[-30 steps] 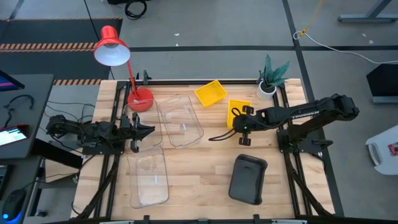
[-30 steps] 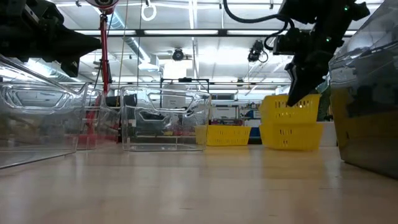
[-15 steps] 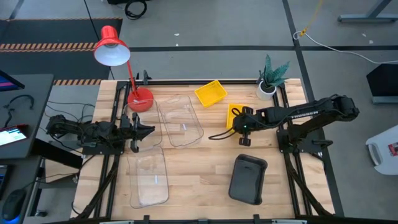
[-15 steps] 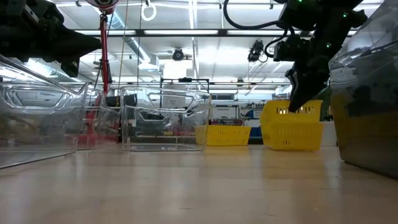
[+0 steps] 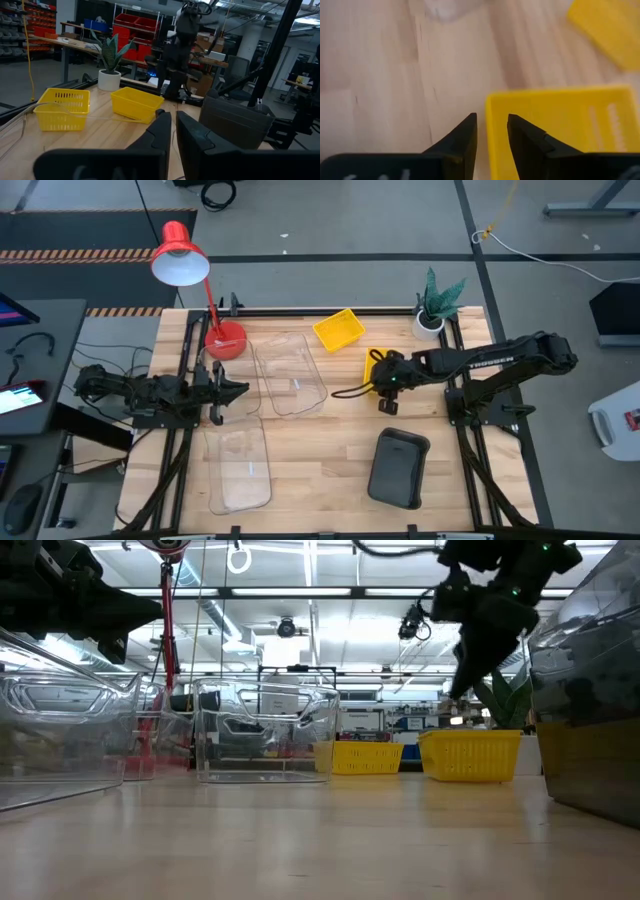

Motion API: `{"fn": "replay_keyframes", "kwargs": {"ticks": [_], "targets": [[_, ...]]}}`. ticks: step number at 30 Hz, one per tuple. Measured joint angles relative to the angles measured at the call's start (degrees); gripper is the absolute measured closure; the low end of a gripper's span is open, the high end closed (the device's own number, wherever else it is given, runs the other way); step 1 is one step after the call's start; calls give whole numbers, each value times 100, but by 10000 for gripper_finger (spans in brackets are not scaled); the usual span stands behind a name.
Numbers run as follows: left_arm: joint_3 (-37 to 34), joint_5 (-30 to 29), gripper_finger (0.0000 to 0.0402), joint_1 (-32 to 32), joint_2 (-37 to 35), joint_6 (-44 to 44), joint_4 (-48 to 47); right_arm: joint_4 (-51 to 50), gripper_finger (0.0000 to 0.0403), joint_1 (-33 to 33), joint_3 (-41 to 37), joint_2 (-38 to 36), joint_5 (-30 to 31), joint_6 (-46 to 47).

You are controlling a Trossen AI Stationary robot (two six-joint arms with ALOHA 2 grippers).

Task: Stack baskets by color
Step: Stack the top yellow bin on the yellow bin

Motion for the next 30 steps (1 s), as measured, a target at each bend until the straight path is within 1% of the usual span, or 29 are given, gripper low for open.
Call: {"fn": "replay_keyframes", "kwargs": {"ticks": [3, 8, 11, 13, 20, 24, 30], "targets": [[0, 0, 372, 0, 0, 3, 0, 363, 286, -116, 21, 9, 188, -174], [0, 0, 371, 0, -1, 0, 2, 1251, 287, -577, 21, 183, 200, -611], [1, 0, 366, 1, -1, 3, 2, 1964, 287, -880, 22, 465, -89, -845], [0, 0, 366, 1, 2, -1, 1, 2203, 287, -1065, 68, 715, -291, -970], [1, 0, 375, 0, 1, -1, 2, 1932, 287, -1467, 948, 1573, -342, -1336], [1, 0, 374, -1, 2, -1, 0, 1805, 287, -1697, 1483, 1982, -654, -1488], [-1, 0, 366, 0, 2, 3, 1, 1042, 288, -1996, 2461, 2598, -700, -1958]]}}
